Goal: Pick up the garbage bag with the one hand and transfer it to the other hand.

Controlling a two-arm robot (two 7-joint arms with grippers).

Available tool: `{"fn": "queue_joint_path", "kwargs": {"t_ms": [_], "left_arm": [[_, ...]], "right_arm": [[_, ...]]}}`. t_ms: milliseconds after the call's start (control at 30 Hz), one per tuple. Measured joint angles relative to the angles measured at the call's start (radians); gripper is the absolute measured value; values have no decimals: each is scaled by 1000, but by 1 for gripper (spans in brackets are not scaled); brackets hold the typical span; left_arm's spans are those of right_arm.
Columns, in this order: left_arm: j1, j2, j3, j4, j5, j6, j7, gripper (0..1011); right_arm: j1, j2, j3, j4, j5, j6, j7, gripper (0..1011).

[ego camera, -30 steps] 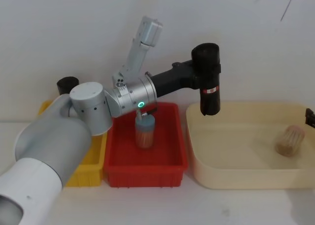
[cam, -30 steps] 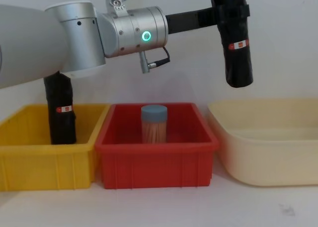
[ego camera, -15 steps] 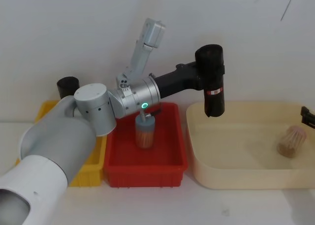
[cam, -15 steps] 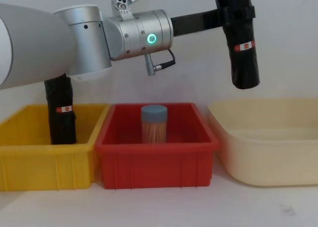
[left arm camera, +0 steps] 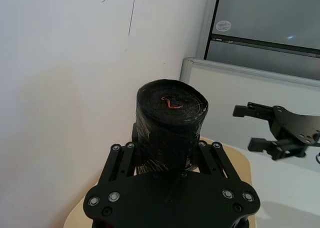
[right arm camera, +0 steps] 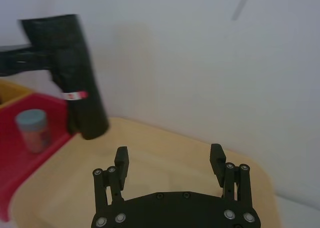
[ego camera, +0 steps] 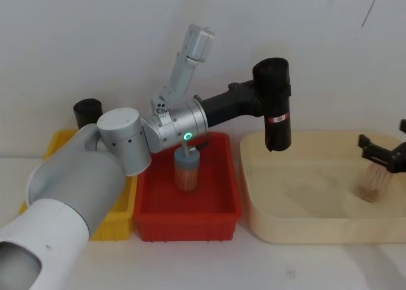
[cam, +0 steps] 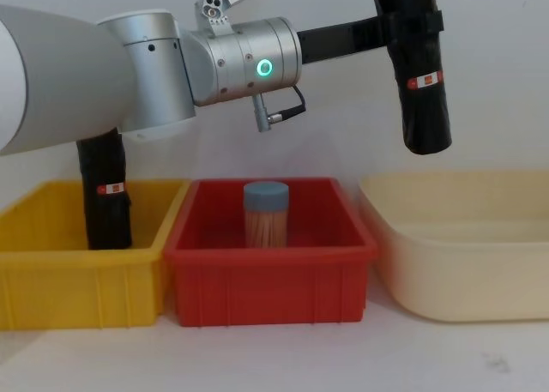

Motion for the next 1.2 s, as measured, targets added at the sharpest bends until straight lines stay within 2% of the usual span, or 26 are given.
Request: {"fn": "queue_joint_path", "kwargs": {"t_ms": [200,500,633,833,1200], "left_arm": [[-1,-1,0,3,-1,-1,-1,486],[-2,-2,0,6,-2,-2,-2,486],[-2,-2,0,6,-2,-2,-3,486],[-3,-3,0,7,-2,-2,-3,486],[-3,-3,0,8,-2,-2,-3,486]], "right_arm": [[19,11,-41,-1,4,-21,59,999],[87,1,-146,38,-15,-9,120,999],[123,-16,-191,68,-33,13,123,999],[170,-48,-238,116,-60,39,101,999],[245,-103,-286,192,-105,49,64,999]]}}
